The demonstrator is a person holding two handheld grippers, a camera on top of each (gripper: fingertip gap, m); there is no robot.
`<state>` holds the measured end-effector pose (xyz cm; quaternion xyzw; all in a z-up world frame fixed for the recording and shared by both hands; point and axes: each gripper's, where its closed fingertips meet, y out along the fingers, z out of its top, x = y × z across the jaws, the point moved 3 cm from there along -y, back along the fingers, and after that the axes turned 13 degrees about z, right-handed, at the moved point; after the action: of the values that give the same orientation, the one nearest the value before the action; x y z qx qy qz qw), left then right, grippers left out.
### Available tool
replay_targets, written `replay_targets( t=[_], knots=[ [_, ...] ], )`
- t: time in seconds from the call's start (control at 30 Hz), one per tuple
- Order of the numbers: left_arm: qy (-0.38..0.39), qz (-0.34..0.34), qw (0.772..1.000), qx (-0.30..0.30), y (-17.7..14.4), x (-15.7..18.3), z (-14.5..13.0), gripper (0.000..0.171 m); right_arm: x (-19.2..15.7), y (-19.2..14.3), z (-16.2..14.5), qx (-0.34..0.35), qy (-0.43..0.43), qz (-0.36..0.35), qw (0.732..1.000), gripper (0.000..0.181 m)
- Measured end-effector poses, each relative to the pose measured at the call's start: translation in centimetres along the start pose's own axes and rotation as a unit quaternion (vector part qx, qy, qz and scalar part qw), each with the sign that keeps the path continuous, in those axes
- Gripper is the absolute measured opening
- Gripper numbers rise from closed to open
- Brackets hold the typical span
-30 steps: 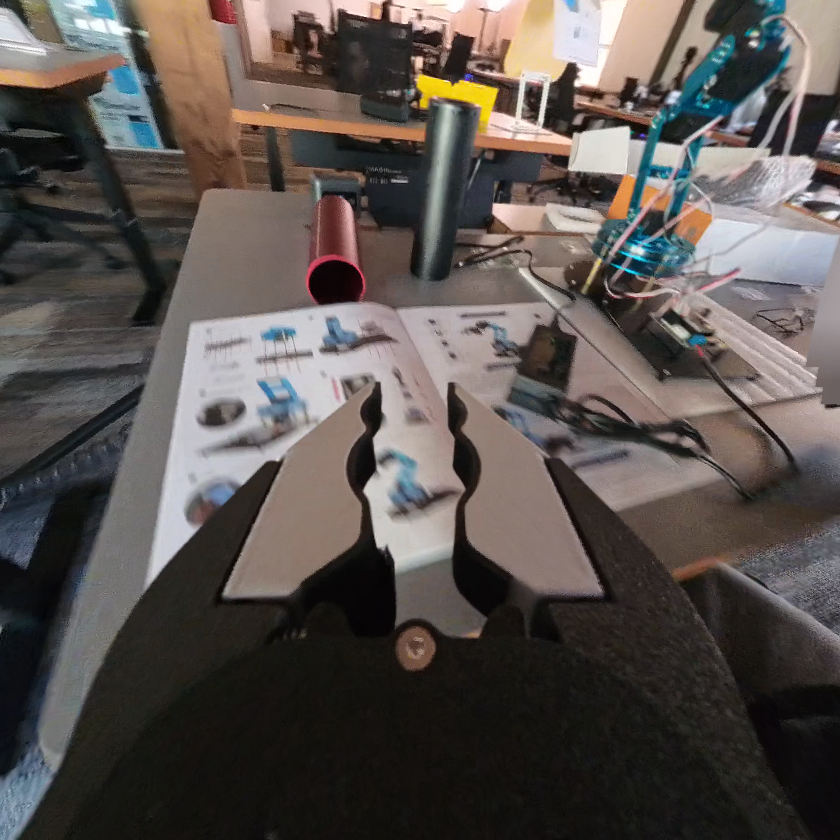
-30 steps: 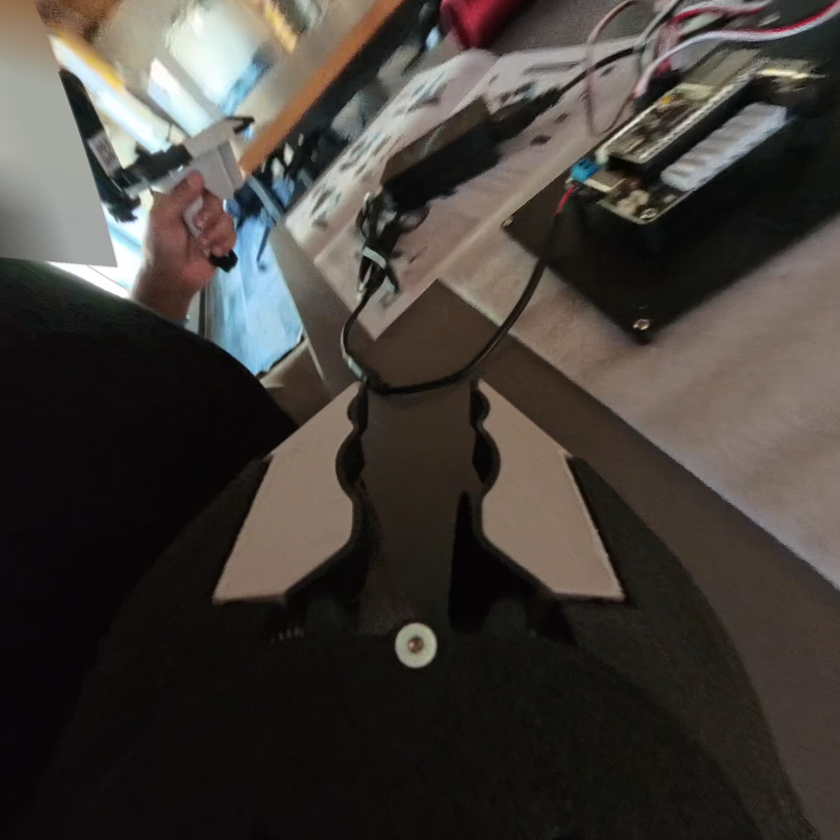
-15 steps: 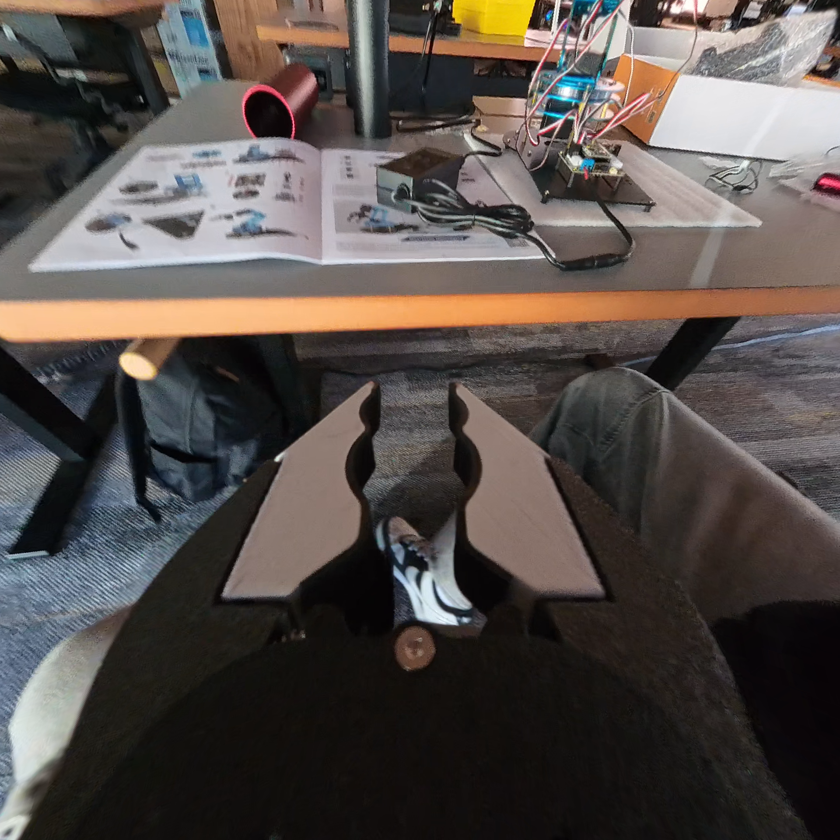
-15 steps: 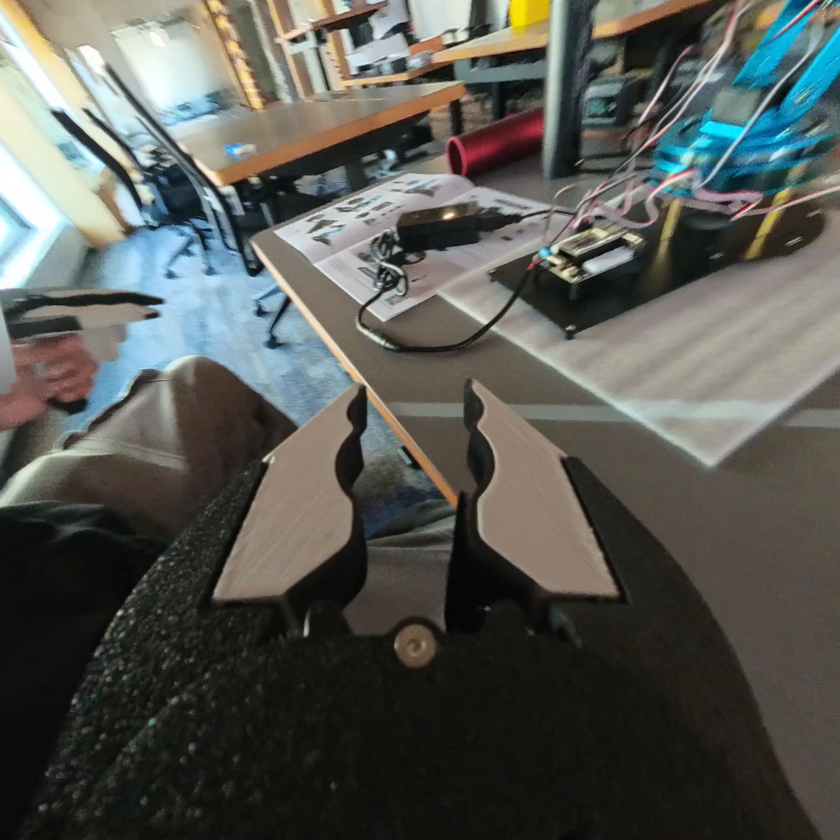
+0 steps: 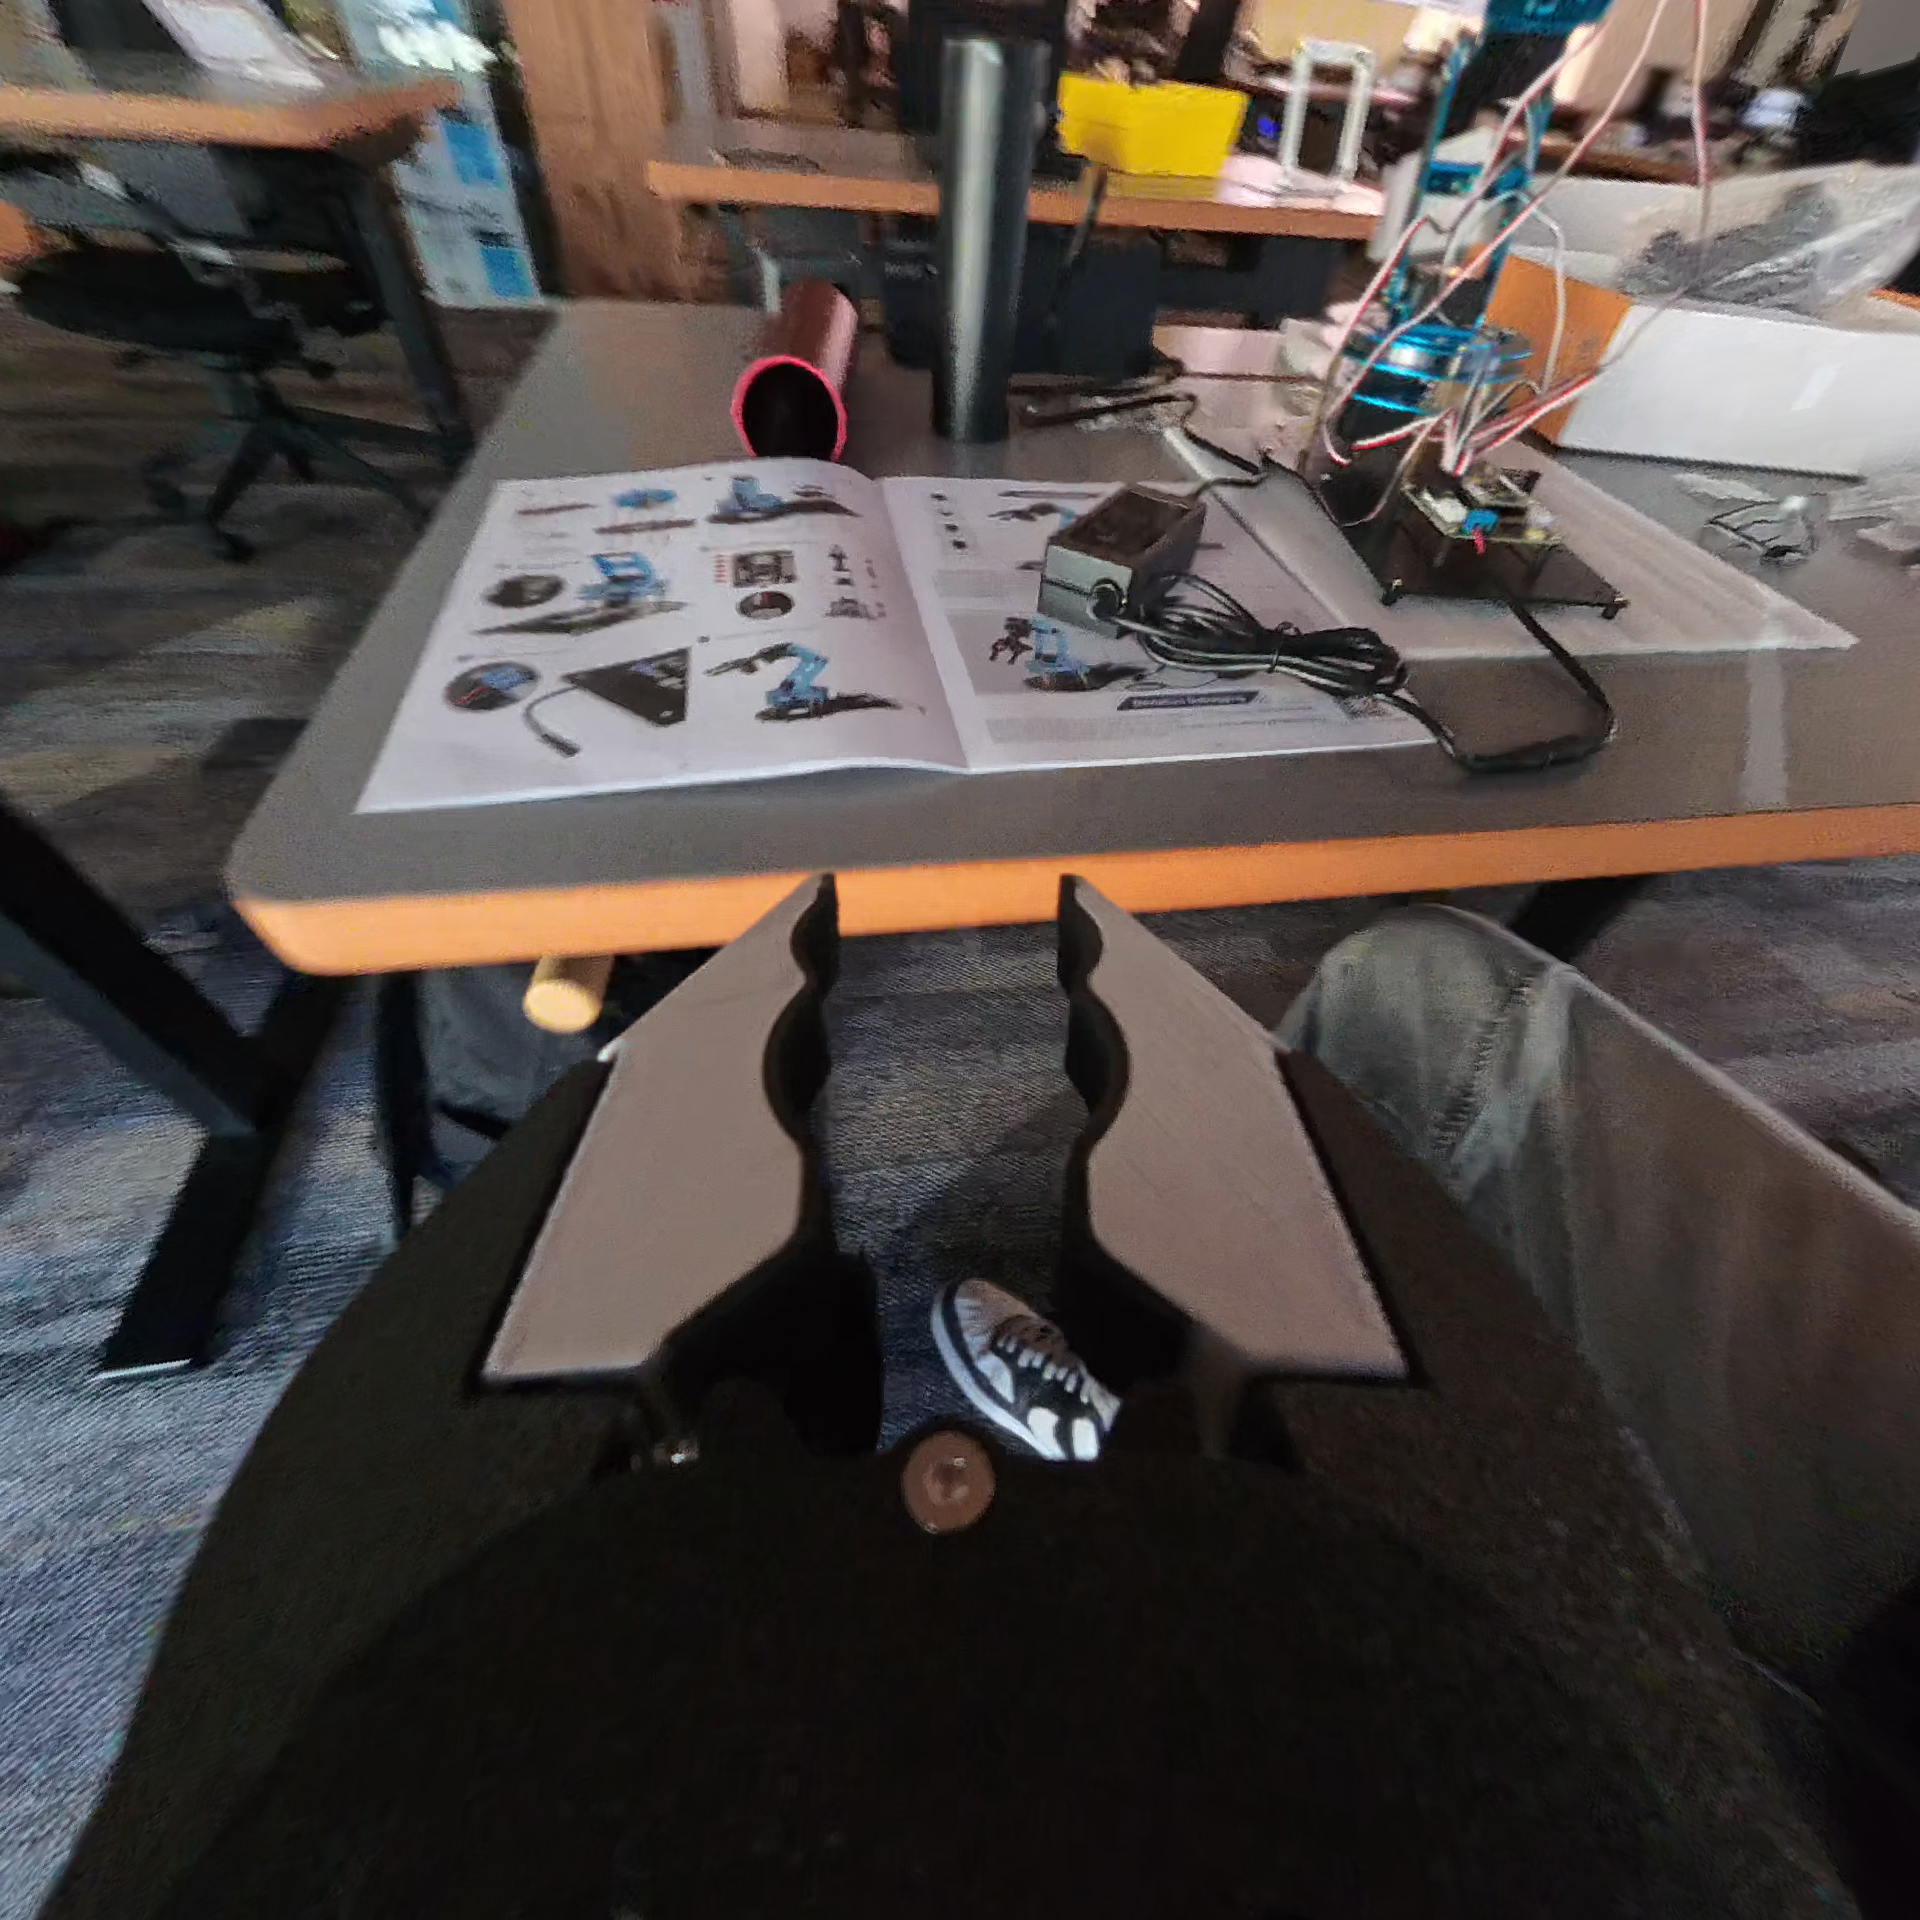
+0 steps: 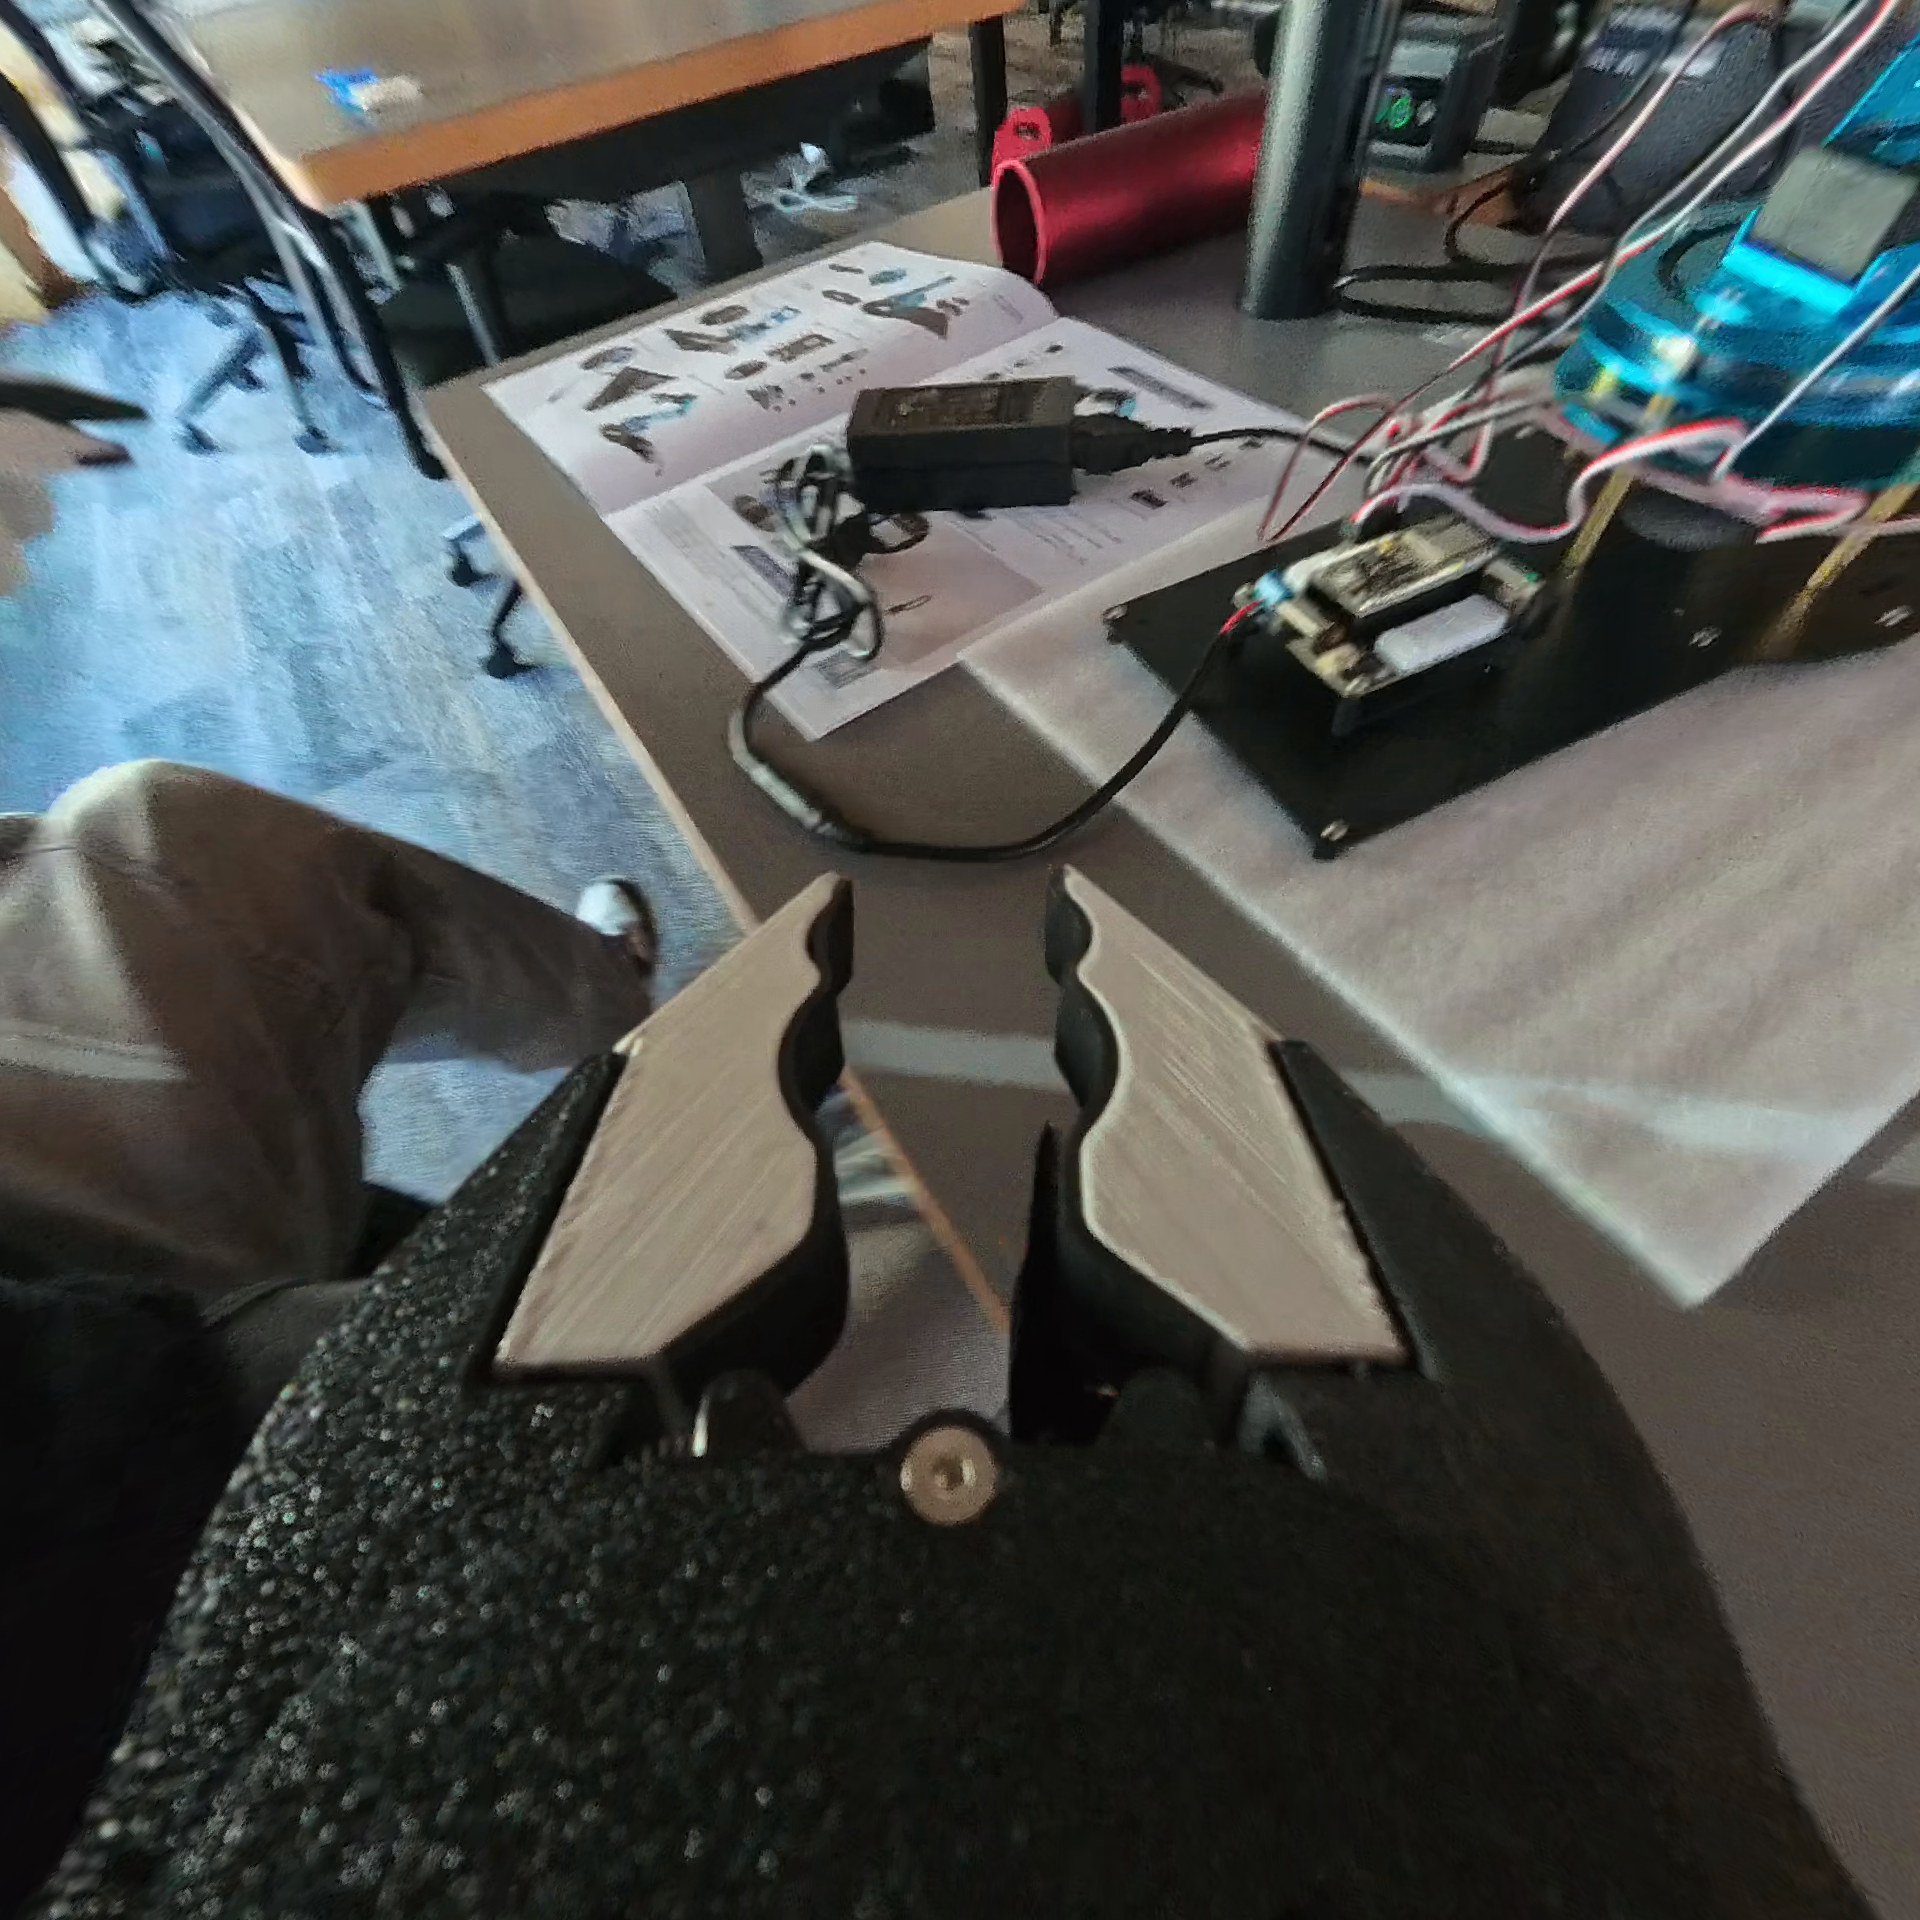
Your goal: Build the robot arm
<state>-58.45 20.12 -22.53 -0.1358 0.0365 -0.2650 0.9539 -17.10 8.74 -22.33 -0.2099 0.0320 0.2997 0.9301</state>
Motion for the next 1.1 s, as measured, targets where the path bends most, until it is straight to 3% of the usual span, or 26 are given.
replay_targets(
  t=[0.07, 0.17, 0.3, 0.37, 0.43, 0.6, 0.7, 0.77, 0.93, 1.1],
  knots=[
    [-0.002, -0.038, 0.999, -0.033, 3.2, -0.9, 1.4, 0.041, 2.4, 1.3, 1.0, 0.003, -0.015, -0.046, 0.999, 0.035],
    [0.055, -0.068, 0.992, -0.089, 8.6, -3.1, 3.0, 0.042, 6.0, 2.8, 2.6, 0.048, 0.012, -0.081, 0.996, 0.038],
    [0.096, -0.084, 0.986, -0.111, 14.4, -7.6, 5.2, 0.046, 10.7, 2.1, 3.2, 0.117, 0.036, -0.178, 0.976, 0.045],
    [0.102, -0.142, 0.970, -0.167, 15.7, -8.7, 3.9, 0.055, 12.1, 1.0, 3.6, 0.148, 0.036, -0.217, 0.964, 0.045],
    [0.119, -0.149, 0.958, -0.215, 16.7, -10.7, 2.7, 0.063, 13.1, 0.1, 3.8, 0.177, 0.039, -0.246, 0.952, 0.045],
    [0.160, -0.199, 0.946, -0.200, 17.9, -13.9, 2.7, 0.062, 14.1, -1.7, 3.7, 0.227, 0.060, -0.292, 0.927, 0.043],
    [0.208, -0.206, 0.930, -0.221, 18.9, -15.5, 1.4, 0.062, 14.1, -2.9, 3.6, 0.247, 0.065, -0.318, 0.913, 0.038],
    [0.218, -0.204, 0.930, -0.215, 20.1, -15.5, 1.8, 0.063, 14.5, -2.6, 3.4, 0.234, 0.070, -0.325, 0.914, 0.037],
    [0.219, -0.267, 0.922, -0.177, 21.5, -11.5, 3.6, 0.062, 15.1, -0.7, 2.9, 0.164, 0.068, -0.322, 0.930, 0.041],
    [0.243, -0.286, 0.913, -0.163, 22.2, -8.5, 4.2, 0.062, 14.7, 0.0, 3.2, 0.147, 0.043, -0.320, 0.935, 0.040]
  ],
)
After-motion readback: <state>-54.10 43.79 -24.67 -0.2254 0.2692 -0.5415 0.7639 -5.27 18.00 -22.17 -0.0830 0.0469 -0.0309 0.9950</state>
